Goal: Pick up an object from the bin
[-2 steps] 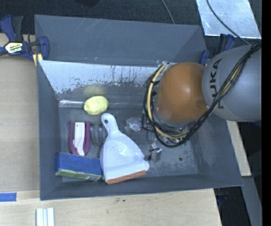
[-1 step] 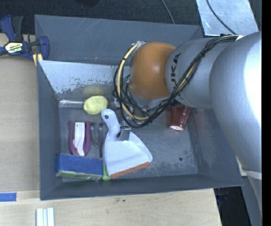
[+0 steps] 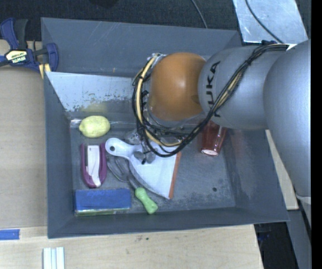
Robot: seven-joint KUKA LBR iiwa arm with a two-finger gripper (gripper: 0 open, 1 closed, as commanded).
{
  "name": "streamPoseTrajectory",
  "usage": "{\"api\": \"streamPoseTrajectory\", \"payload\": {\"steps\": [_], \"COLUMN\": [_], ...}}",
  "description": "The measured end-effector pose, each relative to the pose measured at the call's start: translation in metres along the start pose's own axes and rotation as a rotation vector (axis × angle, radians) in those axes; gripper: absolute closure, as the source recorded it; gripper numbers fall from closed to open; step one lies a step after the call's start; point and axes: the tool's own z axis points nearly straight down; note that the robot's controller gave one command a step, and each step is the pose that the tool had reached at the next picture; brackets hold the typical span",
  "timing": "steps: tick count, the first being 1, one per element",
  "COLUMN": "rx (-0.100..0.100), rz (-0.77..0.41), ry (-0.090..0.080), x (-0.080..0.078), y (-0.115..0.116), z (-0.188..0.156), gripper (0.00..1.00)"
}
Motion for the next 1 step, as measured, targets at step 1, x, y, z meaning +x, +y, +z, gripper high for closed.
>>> {"api": "streamPoseTrajectory", "payload": {"steps": [1], "rx": [0.0], "rz": [-0.186], "ry": [0.001], "x": [0.0055], "y": [0.0048], "z": [0.0003], "gripper": [1.0]}}
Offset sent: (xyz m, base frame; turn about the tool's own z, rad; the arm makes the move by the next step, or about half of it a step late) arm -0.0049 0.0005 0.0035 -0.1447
